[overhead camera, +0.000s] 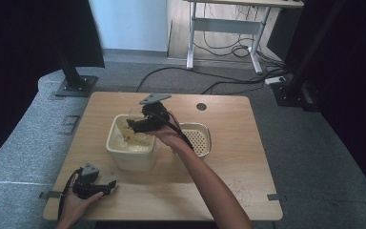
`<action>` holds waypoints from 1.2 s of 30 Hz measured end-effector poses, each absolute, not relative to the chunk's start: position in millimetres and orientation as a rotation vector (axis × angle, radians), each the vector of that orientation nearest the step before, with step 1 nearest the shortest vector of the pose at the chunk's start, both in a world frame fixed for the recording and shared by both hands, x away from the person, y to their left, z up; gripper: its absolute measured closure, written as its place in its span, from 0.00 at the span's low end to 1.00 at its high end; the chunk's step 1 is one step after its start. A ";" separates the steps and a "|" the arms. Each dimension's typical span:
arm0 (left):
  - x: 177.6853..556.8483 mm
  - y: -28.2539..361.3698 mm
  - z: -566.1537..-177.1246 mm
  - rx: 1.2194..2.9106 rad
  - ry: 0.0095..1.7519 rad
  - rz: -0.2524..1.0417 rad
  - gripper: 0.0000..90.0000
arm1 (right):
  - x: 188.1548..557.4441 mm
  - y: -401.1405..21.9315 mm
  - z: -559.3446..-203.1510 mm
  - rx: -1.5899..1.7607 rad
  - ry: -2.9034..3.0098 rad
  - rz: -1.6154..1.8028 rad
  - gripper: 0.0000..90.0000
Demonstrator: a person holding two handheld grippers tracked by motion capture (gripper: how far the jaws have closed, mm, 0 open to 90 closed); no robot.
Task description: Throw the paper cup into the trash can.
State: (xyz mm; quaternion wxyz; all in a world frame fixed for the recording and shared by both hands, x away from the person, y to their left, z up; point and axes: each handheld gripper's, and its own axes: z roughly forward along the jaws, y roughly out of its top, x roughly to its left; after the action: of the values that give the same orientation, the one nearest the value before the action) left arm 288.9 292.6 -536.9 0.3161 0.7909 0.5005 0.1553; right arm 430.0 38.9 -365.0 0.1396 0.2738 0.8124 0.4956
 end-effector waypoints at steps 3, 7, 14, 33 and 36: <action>288.6 293.8 -537.1 2.082 1.318 0.409 0.16 | 427.8 41.0 -363.9 0.779 2.360 1.421 0.14; 289.0 293.4 -537.8 2.083 1.324 0.408 0.16 | 422.8 18.9 -356.6 0.804 2.304 1.443 0.15; 288.9 292.4 -537.7 2.080 1.329 0.412 0.16 | 402.7 -34.0 -353.7 0.798 2.197 1.491 0.20; 291.4 290.7 -539.9 2.086 1.329 0.428 0.16 | 322.0 -184.1 -426.0 0.959 1.956 1.497 0.27; 292.6 290.0 -540.3 2.085 1.330 0.437 0.16 | 304.9 -205.6 -445.6 1.008 1.920 1.477 0.28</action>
State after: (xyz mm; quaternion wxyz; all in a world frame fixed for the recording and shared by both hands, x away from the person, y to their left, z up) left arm 292.6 290.0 -540.3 0.3098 0.7894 0.5035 0.1654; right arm 304.9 -205.6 -445.6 0.2560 0.3713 0.7074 0.5442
